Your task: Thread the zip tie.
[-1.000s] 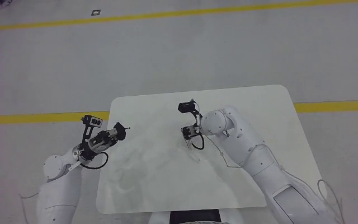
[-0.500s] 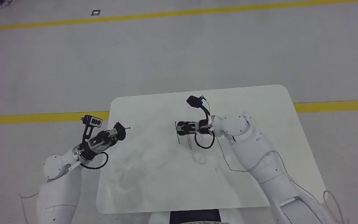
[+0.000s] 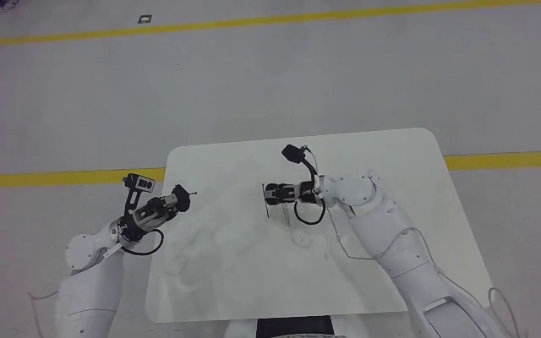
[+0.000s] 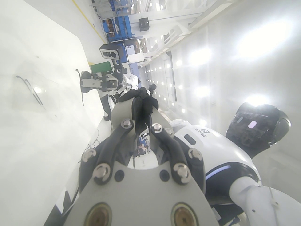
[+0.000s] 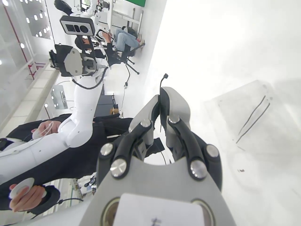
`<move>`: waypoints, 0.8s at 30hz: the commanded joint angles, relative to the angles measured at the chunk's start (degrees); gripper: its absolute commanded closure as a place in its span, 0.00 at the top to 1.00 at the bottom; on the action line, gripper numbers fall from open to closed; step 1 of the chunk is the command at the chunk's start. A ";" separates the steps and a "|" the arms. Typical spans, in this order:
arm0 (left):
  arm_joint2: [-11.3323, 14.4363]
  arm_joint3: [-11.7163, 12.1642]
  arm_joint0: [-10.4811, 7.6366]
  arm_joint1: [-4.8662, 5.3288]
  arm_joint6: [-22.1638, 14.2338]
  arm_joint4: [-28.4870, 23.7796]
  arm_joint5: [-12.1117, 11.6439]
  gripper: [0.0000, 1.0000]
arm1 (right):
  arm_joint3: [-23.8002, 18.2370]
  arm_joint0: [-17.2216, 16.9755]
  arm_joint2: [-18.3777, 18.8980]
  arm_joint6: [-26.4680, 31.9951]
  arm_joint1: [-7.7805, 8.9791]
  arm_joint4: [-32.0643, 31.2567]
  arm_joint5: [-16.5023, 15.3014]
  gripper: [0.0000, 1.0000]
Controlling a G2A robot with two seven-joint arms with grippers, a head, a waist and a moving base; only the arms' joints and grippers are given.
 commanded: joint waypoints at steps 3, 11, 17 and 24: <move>0.00 0.00 0.00 0.00 0.00 0.00 0.00 0.00 | -1.77 -1.54 0.13 -9.50 -0.22 2.05 0.27 0.00; 0.00 0.00 0.00 0.00 0.00 0.00 0.00 0.00 | -6.75 -3.86 -2.50 -24.76 -1.23 4.56 1.51 0.00; 0.00 0.00 0.00 0.00 0.00 0.00 0.00 0.00 | -7.99 -3.35 -4.81 -28.70 -1.89 6.54 1.82 0.00; 0.00 0.00 0.00 0.00 0.00 0.00 0.00 0.00 | -7.99 -3.35 -4.81 -28.70 -1.89 6.54 1.82 0.00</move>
